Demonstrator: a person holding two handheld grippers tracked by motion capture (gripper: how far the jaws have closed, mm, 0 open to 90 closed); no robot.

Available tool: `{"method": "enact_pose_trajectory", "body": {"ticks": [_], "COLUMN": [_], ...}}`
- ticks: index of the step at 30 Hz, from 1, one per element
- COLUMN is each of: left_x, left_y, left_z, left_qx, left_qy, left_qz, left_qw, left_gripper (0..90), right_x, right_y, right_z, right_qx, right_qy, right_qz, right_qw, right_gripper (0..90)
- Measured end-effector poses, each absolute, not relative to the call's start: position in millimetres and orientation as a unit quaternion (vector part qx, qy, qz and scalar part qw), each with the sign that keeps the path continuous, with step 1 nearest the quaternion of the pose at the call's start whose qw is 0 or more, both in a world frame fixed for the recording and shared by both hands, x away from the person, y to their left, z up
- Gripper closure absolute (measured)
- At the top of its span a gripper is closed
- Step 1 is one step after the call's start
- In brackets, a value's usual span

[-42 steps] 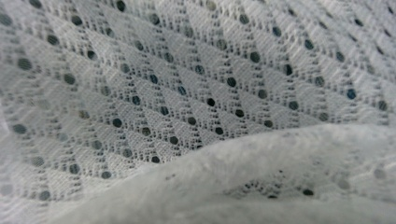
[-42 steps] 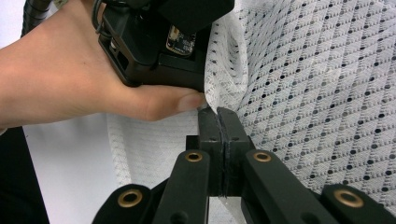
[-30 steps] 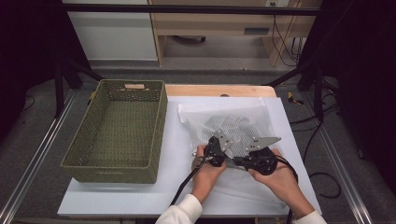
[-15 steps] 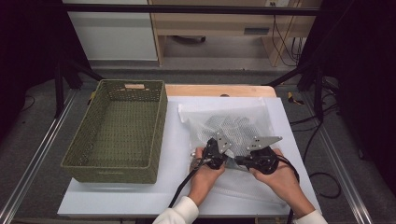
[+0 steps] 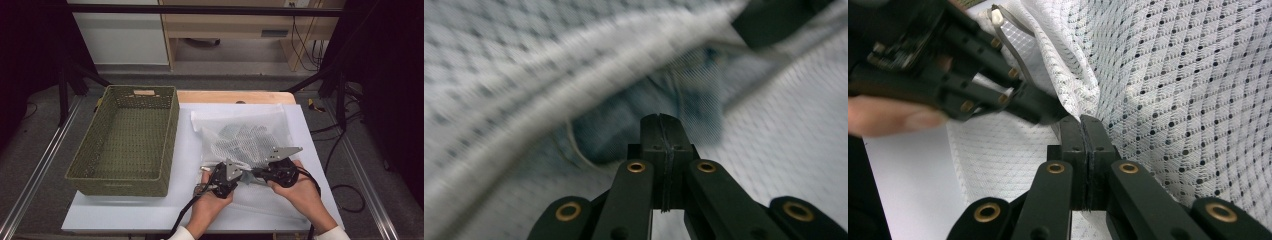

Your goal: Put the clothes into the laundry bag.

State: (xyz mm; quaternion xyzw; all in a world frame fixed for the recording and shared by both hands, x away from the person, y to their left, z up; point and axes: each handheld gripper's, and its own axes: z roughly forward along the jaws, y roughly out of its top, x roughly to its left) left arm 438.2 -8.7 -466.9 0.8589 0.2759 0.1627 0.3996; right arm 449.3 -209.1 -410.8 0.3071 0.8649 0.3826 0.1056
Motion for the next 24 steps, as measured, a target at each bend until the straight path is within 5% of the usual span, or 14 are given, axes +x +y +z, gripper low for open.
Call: {"method": "enact_pose_trajectory", "body": {"ticks": [24], "left_x": [445], "left_y": [-38], "left_z": [-478], "left_qx": [0.88], "left_qy": [0.259], "left_qz": [0.151], "left_qw": [0.369], "left_gripper": [90.0], "right_x": [447], "right_y": [-212], "right_z": [-408], "right_qx": [0.308], "right_qy": [0.864], "right_qz": [0.385], "right_qw": [0.105], "right_gripper": [90.0]}}
